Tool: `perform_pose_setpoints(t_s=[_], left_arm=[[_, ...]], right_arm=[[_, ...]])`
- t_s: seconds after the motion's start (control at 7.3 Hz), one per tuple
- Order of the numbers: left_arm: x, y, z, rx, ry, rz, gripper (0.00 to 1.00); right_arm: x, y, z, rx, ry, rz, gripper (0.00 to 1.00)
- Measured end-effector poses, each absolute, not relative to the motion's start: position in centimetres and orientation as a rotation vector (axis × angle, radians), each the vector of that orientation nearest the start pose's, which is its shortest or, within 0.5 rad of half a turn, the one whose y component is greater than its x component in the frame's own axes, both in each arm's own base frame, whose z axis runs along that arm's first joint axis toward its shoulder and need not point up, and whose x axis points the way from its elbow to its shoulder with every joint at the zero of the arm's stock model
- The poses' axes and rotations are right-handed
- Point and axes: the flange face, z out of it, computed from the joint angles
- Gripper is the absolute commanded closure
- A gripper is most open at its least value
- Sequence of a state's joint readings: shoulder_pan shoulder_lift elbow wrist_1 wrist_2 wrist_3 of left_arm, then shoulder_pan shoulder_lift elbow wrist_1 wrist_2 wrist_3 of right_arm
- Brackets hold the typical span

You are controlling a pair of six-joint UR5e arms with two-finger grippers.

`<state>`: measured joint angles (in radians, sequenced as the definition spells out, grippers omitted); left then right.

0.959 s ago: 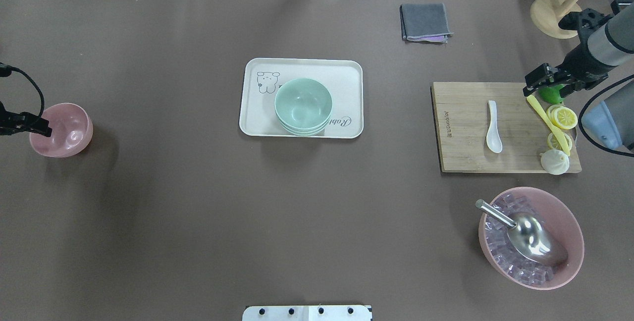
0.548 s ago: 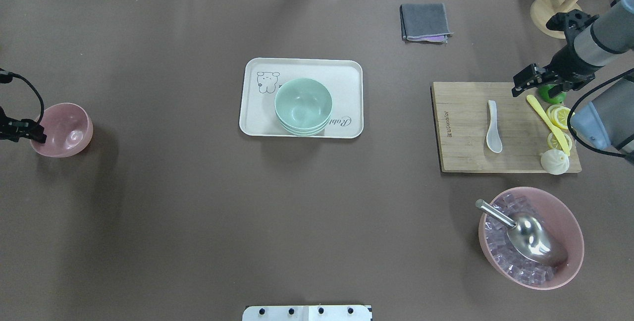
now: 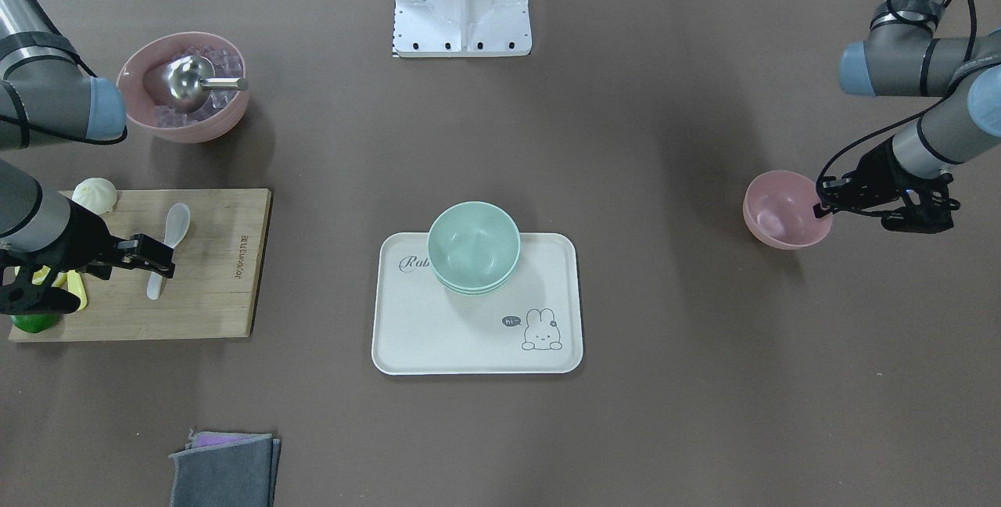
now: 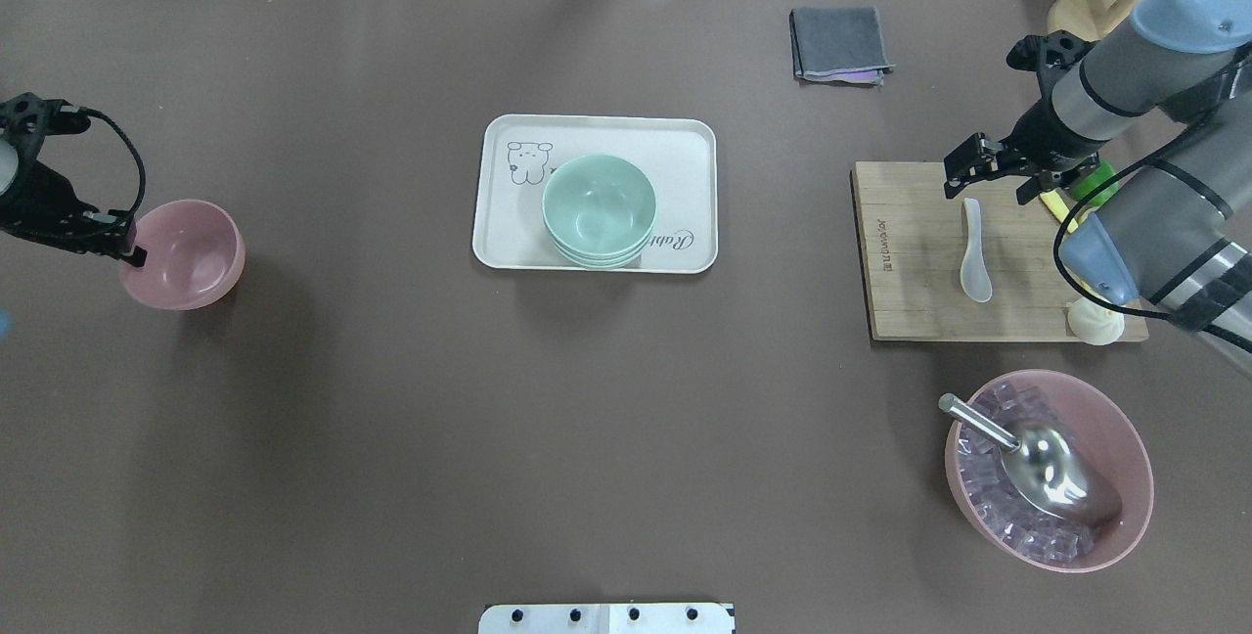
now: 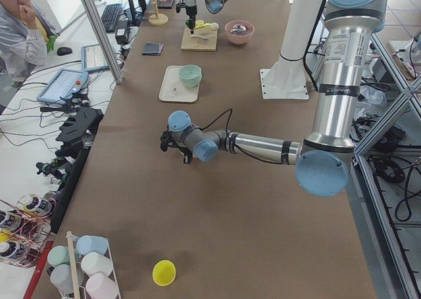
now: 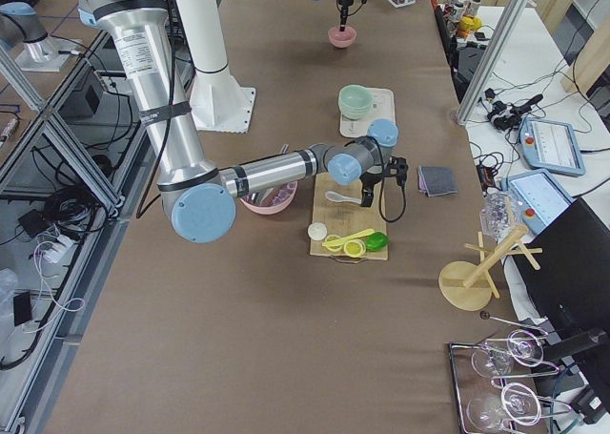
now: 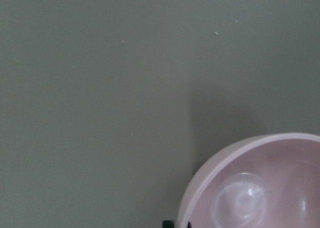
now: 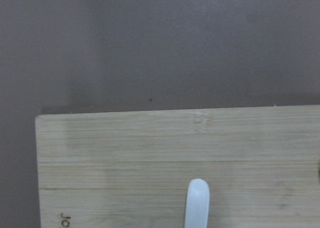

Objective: Stack pink bowl on green and place spoon
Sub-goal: 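Carry pink bowl onto green bowls with left gripper while right grasps spoon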

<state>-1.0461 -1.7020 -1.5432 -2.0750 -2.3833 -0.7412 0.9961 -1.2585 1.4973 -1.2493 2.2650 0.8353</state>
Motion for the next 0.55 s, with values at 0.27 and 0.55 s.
perform_pose_setpoints(t_s=[0.27,0.55], left_arm=[[26.4,-57.0,42.8,-0.028,1.058,-0.059,1.0],[31.0,-58.9,33.2,-0.051,1.108,-0.117,1.0]], right_arm=[[-30.4,-56.5,48.6,-0.038,-0.843,0.066,0.08],[-30.9,-55.7,49.7,-0.07,-0.831,0.089,0.14]])
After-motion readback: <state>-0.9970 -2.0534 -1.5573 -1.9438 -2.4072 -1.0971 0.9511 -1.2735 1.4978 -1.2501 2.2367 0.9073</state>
